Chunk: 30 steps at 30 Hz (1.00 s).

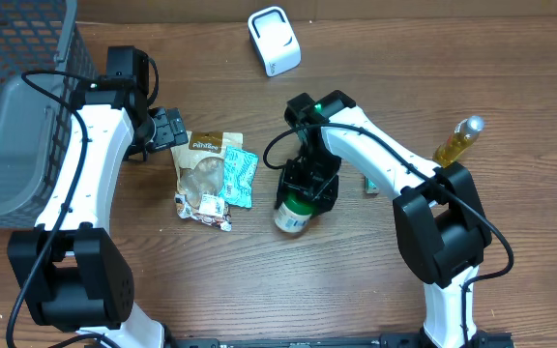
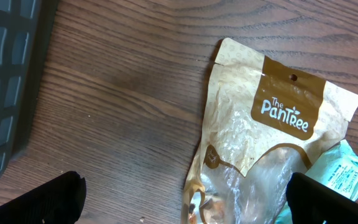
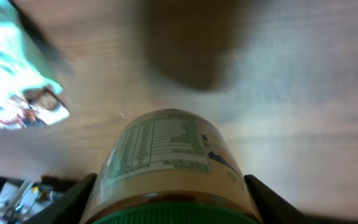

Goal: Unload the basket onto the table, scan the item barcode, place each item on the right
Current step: 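Raise the green-lidded jar with the right gripper toward the scanner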

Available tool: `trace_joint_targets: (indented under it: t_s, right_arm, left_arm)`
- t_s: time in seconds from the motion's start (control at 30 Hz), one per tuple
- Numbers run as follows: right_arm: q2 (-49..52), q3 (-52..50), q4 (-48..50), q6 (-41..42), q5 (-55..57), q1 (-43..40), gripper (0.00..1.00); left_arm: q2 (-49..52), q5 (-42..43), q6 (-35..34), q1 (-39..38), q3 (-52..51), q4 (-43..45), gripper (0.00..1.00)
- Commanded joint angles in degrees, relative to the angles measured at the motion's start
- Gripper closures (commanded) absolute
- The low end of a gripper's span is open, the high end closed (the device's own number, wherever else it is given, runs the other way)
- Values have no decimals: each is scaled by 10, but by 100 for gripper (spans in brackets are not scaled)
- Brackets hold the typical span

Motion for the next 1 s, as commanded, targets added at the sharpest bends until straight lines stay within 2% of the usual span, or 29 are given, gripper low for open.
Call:
trace_joint_targets:
  t_s: [0.0, 0.4, 0.5, 0.6, 0.97]
  right_arm:
    - [1, 16, 27, -3, 37, 2, 83]
    - [1, 16, 77, -3, 77, -2, 82]
    - [1, 16, 77, -21, 86, -5, 87]
    - [1, 16, 78, -33, 86, -10, 96]
    - [1, 16, 78, -33, 86, -36, 96]
  left_arm:
    - [-11, -3, 0, 0, 9, 0, 0]
    - [-11, -3, 0, 0, 9, 0, 0]
    - [-11, -3, 0, 0, 9, 0, 0]
    - [-11, -3, 0, 0, 9, 0, 0]
    - [-11, -3, 0, 0, 9, 0, 0]
